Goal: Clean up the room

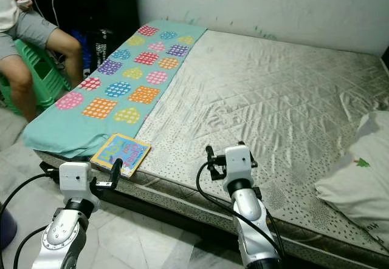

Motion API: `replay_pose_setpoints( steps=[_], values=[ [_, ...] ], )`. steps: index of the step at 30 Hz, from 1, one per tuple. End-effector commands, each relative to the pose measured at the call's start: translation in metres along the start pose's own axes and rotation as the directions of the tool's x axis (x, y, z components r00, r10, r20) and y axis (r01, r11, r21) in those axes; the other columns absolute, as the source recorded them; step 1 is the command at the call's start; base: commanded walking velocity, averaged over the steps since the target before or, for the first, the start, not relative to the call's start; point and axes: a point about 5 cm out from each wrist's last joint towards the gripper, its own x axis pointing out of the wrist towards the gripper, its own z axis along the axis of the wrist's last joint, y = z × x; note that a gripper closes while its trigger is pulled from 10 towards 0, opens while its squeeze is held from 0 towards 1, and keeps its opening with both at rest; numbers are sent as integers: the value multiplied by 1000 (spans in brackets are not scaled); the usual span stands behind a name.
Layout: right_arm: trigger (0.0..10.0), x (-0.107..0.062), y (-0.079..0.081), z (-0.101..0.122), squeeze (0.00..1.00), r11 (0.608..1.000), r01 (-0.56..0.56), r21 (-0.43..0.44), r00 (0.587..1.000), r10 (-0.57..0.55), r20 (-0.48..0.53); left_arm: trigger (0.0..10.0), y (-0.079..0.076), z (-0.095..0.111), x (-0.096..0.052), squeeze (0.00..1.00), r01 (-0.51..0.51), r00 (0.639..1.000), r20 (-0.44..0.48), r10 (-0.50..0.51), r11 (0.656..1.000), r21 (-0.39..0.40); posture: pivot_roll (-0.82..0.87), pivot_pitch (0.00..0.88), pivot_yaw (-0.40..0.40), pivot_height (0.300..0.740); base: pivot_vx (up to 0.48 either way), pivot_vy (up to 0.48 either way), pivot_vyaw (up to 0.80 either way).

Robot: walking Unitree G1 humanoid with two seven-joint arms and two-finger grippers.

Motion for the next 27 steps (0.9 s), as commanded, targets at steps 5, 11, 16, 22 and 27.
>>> replay_pose_setpoints(
  steps=[5, 11, 16, 22, 27],
  values=[
    [10000, -3, -4, 7, 0, 999, 35, 20, 999, -35, 22, 10000, -2, 7, 3, 0, 28, 1000, 3, -28, 1000, -6, 14, 108, 34, 731, 0, 0, 0],
    [10000, -11, -2, 1, 0, 999, 35, 20, 999, -35, 3, 10000, -4, 1, -4, 0, 33, 999, -18, -33, 999, -7, 16, 77, 33, 731, 0, 0, 0],
    [10000, 11, -9, 12, 0, 998, 54, -27, 998, -53, 42, 10000, -3, 25, 30, 0, 18, 997, 72, -17, 1000, -11, -20, 24, 27, 731, 0, 0, 0],
    [10000, 9, -18, 8, 0, 993, 114, -23, 993, -113, 26, 10000, -4, 27, 46, 0, 24, 998, 65, -21, 999, -38, -59, 38, 42, 731, 0, 0, 0],
    [10000, 2, -11, 12, 0, 995, 95, 8, 994, -96, 52, 10000, -1, 31, 40, 0, 44, 995, 86, -44, 999, 1, -38, 50, 57, 731, 0, 0, 0]
  ],
)
